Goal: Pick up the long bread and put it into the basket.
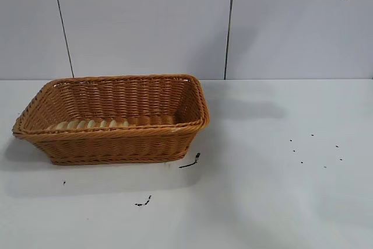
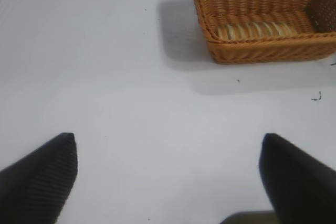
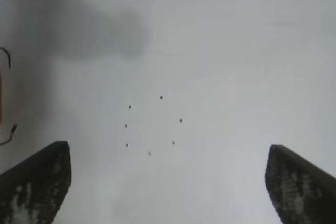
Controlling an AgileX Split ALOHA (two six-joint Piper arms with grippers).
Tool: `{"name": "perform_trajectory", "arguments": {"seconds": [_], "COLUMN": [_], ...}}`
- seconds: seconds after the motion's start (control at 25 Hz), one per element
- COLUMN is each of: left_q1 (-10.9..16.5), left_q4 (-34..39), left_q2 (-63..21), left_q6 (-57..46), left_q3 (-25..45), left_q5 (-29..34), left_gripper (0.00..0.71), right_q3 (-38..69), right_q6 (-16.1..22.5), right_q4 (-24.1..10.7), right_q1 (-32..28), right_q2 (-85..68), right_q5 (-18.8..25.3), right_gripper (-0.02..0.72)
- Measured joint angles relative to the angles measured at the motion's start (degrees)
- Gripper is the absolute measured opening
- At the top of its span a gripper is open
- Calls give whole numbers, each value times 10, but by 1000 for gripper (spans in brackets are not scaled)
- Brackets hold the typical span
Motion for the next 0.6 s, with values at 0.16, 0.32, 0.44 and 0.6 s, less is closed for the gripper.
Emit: {"name": "perform_trajectory", "arguments": {"seconds": [0.16,0.32,0.44,0.6], "left_q1": [0,0,0,0], "left_q4": [0,0,0,0], "left_q2": [0,0,0,0], "left_q6": [0,0,0,0], "left_q3": [0,0,0,0], "left_q5": [0,0,0,0], "left_gripper": [693,693,693,693], "right_q3": [144,273,348,413], "right_q6": [0,0,0,-2], "right_q4": [0,0,0,1], "right_q1": [0,0,0,0], "right_q2": [-148,-307,-429,-559], "right_q5": [1,0,-21,-48], "right_gripper": [690,690,690,690]}}
